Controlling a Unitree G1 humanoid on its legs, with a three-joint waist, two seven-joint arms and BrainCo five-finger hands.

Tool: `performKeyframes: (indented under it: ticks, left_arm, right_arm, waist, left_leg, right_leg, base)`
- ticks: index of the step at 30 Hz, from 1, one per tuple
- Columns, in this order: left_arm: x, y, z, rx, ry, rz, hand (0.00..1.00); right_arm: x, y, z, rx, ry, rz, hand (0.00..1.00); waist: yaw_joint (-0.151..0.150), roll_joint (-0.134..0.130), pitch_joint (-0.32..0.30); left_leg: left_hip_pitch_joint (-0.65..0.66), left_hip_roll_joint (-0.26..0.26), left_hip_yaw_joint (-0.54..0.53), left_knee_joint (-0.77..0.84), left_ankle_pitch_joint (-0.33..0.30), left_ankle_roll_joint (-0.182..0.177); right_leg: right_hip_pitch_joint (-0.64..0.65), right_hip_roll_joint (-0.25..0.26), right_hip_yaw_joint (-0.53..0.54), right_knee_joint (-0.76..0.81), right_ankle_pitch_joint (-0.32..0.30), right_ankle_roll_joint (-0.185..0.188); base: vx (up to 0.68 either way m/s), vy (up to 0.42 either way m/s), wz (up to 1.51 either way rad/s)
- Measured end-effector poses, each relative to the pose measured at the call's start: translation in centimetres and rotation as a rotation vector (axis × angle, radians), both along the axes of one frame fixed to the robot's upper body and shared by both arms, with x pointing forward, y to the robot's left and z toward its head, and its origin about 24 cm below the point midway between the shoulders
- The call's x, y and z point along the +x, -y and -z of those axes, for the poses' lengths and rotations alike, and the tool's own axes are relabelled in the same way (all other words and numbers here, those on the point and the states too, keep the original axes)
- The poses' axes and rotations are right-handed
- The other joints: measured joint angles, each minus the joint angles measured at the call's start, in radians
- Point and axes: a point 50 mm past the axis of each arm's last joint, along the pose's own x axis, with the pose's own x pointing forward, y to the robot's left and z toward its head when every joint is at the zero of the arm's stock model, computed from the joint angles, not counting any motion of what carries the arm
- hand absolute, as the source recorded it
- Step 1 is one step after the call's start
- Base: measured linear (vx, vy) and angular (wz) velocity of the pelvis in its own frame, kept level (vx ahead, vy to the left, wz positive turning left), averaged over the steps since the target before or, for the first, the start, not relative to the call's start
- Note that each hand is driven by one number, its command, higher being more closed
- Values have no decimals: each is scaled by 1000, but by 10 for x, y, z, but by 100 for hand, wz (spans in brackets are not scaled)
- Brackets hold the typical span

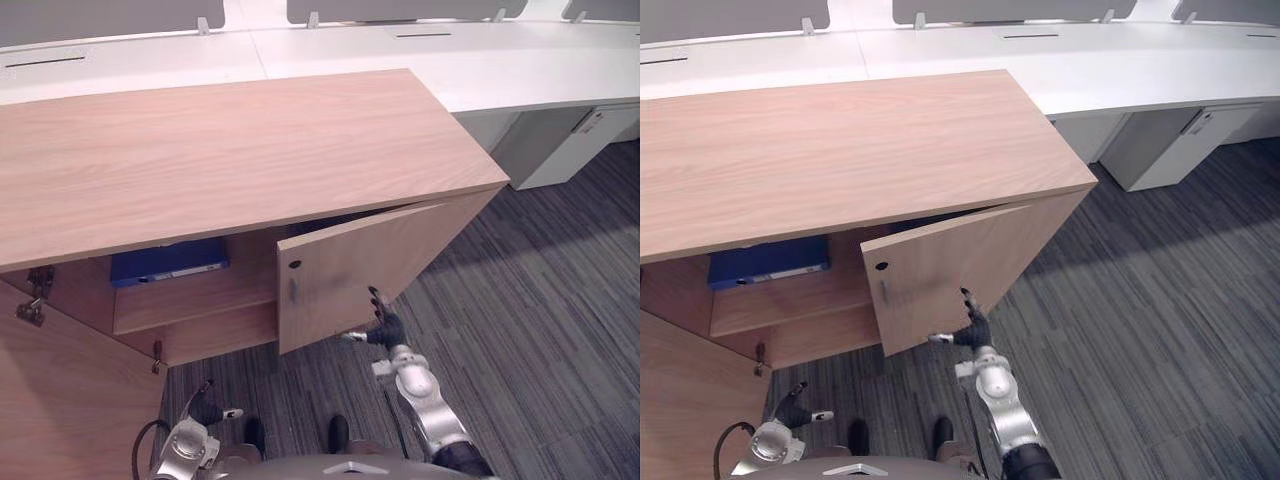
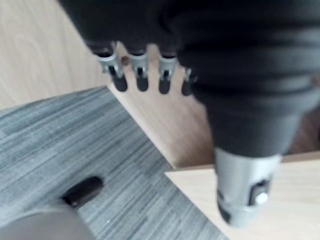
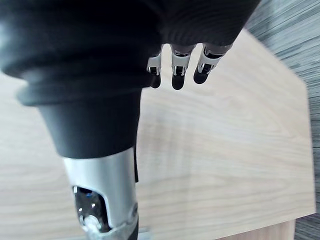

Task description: Walk over to the cabinet, pick up the folder, carry it to the office cabinet, place the folder inside the office cabinet, then close the office cabinet door

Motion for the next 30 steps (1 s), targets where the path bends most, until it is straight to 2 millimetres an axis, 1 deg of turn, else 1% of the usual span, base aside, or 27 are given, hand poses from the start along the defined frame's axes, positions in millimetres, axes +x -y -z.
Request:
performKeyframes:
  ticks: [1,2,3,6,7,8,11,14,18,24,27,28,29,30]
  left_arm:
    - [0,0,0,-2,-1,-3,0]
    - [-1,-1,0,-2,0,-14,0]
    - [-1,-1,0,-3,0,-20,0]
    - [-2,2,1,-23,-1,-43,0]
    - [-2,2,1,-25,0,-50,0]
    - [-3,2,2,-30,-1,-64,0]
    - [-6,0,3,-35,-11,-89,0]
    - [-7,-1,4,-49,-18,-116,0]
    - [-12,-4,6,-57,-38,-158,0]
    - [-15,-7,7,-58,-46,-181,0]
    - [-17,-9,8,-65,-49,-212,0]
    - [-17,-10,8,-63,-49,-215,0]
    - [-16,-10,7,-62,-48,-215,0]
    - [-16,-11,7,-61,-46,-215,0]
  right_arm:
    - [-11,6,12,-21,-56,19,0]
    - [-21,11,25,-44,-124,31,0]
    - [-27,13,32,-47,-157,42,0]
    - [-55,24,64,-66,-339,95,0]
    - [-60,24,69,-71,-372,97,0]
    - [-68,24,77,-84,-430,93,0]
    - [-83,24,91,-67,-524,127,0]
    - [-83,25,96,-76,-568,128,0]
    - [-84,25,99,-76,-592,134,0]
    - [-87,28,102,-50,-625,187,0]
    - [-88,30,102,-40,-630,205,0]
    - [-88,31,103,-37,-636,213,0]
    - [-89,31,104,-36,-643,215,0]
    - [-89,31,104,-34,-650,222,0]
  waist:
    - [-5,-3,-2]
    - [-3,-8,-8]
    - [-3,-9,-12]
    - [-7,-11,-17]
    - [-6,-11,-18]
    - [-5,-9,-20]
    - [-8,-7,-20]
    - [-8,-8,-21]
    - [-9,-5,-22]
    - [-12,-4,-29]
    - [-13,-6,-30]
    - [-11,-5,-31]
    - [-11,-13,-38]
    - [-9,-14,-39]
  left_leg:
    - [-2,-1,-8,0,0,-1]
    - [-2,0,-10,0,0,-1]
    - [-4,0,-11,0,0,-1]
    - [-14,-8,-35,0,2,1]
    - [-13,-10,-35,0,3,1]
    - [-8,-13,-36,0,7,8]
    - [11,-21,-40,0,7,8]
    - [25,-26,-43,0,7,8]
    - [42,-26,-55,0,8,9]
    - [40,-26,-55,-1,6,8]
    - [37,-28,-55,-1,1,15]
    - [25,-28,-56,-1,1,16]
    - [10,-30,-57,-1,2,16]
    - [-8,-30,-61,-1,3,17]
  right_leg:
    - [4,0,-8,-1,-5,-3]
    - [5,0,-8,-4,-5,-3]
    - [6,0,-9,-6,-5,-3]
    - [10,-8,-33,-11,-6,0]
    - [13,-9,-34,-12,-3,5]
    - [20,-13,-36,-14,3,5]
    - [42,-18,-40,-22,5,7]
    - [53,-22,-48,-23,5,8]
    - [80,-22,-57,-21,2,7]
    - [77,-24,-57,-15,-11,9]
    - [75,-27,-54,-22,-12,11]
    - [61,-30,-54,-16,-14,13]
    - [41,-32,-55,-2,-18,19]
    - [18,-33,-52,20,-27,23]
  base:
    - [-41,-17,21]
    - [-30,-12,15]
    - [-5,-2,7]
    - [20,5,20]
    - [39,20,17]
    - [37,17,6]
    - [56,17,4]
    - [9,7,5]
    - [-45,-12,9]
    - [-91,-9,1]
    - [-43,6,0]
    - [-14,7,3]
    - [-3,8,7]
    - [18,6,14]
